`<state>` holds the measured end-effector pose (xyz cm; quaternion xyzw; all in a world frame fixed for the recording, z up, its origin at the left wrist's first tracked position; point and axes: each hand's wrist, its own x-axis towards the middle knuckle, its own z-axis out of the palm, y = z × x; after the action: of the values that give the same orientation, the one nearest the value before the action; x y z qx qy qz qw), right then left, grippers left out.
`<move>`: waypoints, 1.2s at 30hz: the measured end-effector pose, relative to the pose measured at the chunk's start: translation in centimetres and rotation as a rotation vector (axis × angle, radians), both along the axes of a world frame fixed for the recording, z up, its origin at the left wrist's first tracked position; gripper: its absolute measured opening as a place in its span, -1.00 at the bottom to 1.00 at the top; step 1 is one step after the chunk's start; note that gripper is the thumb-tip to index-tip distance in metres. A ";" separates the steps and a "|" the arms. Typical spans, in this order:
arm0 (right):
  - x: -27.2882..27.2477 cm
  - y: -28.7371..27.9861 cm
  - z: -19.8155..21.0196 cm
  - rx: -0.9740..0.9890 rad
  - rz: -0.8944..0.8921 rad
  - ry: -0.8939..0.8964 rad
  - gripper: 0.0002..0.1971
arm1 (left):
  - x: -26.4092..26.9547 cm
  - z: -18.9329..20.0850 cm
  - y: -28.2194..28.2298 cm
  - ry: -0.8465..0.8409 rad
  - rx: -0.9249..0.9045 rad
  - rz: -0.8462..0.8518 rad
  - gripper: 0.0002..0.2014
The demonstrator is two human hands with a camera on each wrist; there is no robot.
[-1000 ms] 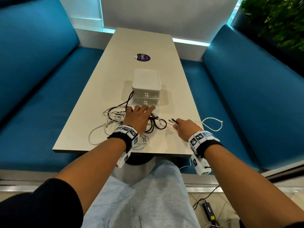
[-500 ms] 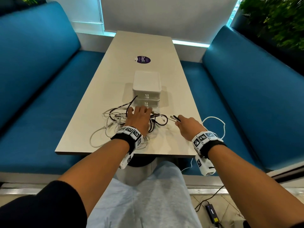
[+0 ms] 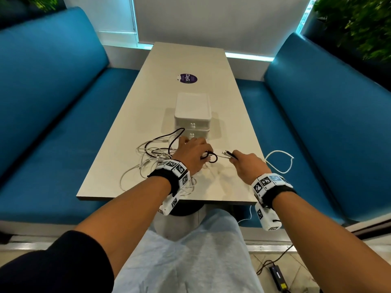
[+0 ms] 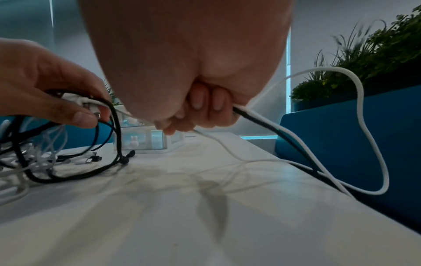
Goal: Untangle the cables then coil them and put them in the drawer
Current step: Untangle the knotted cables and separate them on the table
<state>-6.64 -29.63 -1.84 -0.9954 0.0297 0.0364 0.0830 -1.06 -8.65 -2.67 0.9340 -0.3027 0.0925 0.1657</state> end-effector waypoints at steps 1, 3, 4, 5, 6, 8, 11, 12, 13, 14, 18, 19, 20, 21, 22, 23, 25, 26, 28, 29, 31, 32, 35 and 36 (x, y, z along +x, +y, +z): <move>0.1 0.1 0.0 -0.002 -0.016 0.016 -0.76 | -0.2 -0.2 0.0 0.004 -0.021 0.001 -0.84; 0.2 0.2 0.1 -0.037 -0.061 0.036 -0.77 | -0.5 -0.3 0.3 0.024 0.009 0.009 -0.77; 0.1 0.2 0.2 -0.080 -0.086 0.039 -0.78 | -0.6 -0.4 0.7 0.048 0.058 0.013 -0.72; 0.0 0.0 0.2 -0.142 -0.112 0.040 -0.80 | -0.7 -0.4 1.1 0.074 0.105 0.013 -0.67; -0.1 -0.2 0.4 -0.205 -0.142 0.054 -0.82 | -0.6 -0.3 1.5 0.098 0.131 0.015 -0.66; -0.4 -1.0 0.8 -0.261 -0.213 0.112 -0.81 | -0.6 0.0 2.3 0.131 0.132 0.029 -0.68; -1.1 -2.4 1.0 -0.320 -0.297 0.171 -0.83 | -0.7 0.1 3.0 0.121 0.155 0.037 -0.53; -1.3 -2.8 1.1 -0.357 -0.308 0.179 -0.86 | -0.7 0.2 3.0 0.098 0.172 0.026 -0.50; -1.5 -3.0 1.2 -0.374 -0.320 0.186 -0.87 | -0.7 0.1 3.1 0.085 0.195 0.017 -0.47; -1.6 -3.1 1.4 -0.363 -0.347 0.188 -0.88 | -0.8 0.0 3.1 0.083 0.219 0.008 -0.43; -1.4 -3.1 1.1 -0.115 -0.421 0.058 -0.96 | -1.2 -0.2 3.2 0.121 0.381 -0.058 -0.09; -1.1 -2.7 1.0 -0.074 -0.397 0.040 -0.92 | -1.5 -0.1 3.2 0.145 0.409 -0.062 -0.02; -0.8 -2.2 0.8 -0.048 -0.364 0.045 -0.86 | -1.7 0.0 3.2 0.177 0.419 -0.057 0.01; -0.6 -1.7 0.5 -0.028 -0.329 0.063 -0.81 | -2.0 0.2 3.1 0.212 0.414 -0.044 0.01; -0.5 -1.1 0.2 -0.015 -0.286 0.093 -0.76 | -2.1 0.5 3.0 0.241 0.402 -0.031 -0.02; -0.4 -0.7 -0.3 -0.011 -0.231 0.121 -0.73 | -2.2 0.6 2.9 0.247 0.394 -0.025 -0.07; -0.5 -0.1 -1.1 -0.026 -0.135 0.160 -0.70 | -2.2 0.7 2.6 0.199 0.414 -0.031 -0.23; -0.7 -0.1 -1.3 -0.043 -0.113 0.165 -0.71 | -2.2 0.5 2.6 0.166 0.429 -0.041 -0.33; -1.2 -0.8 -1.5 -0.106 -0.119 0.174 -0.71 | -2.4 -0.1 2.5 0.109 0.448 -0.053 -0.50; -1.5 -1.3 -1.3 -0.143 -0.151 0.187 -0.69 | -2.5 -0.3 2.3 0.085 0.457 -0.063 -0.57; -2.2 -2.8 -1.2 -0.181 -0.241 0.221 -0.69 | -2.8 -0.7 1.9 0.048 0.504 -0.107 -0.62; -2.6 -3.6 -1.1 -0.174 -0.289 0.234 -0.70 | -2.9 -0.9 1.7 0.026 0.534 -0.144 -0.56; -3.5 -5.7 -0.7 -0.164 -0.378 0.253 -0.66 | -3.1 -1.2 1.0 -0.009 0.607 -0.255 -0.41; -3.6 -5.9 -0.5 -0.164 -0.384 0.247 -0.65 | -3.2 -1.2 0.8 0.007 0.620 -0.264 -0.45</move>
<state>-10.22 -35.52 -2.32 -0.9629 0.2313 0.1388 0.0030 -4.25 -7.87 -3.89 0.8930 -0.4342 -0.0295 -0.1149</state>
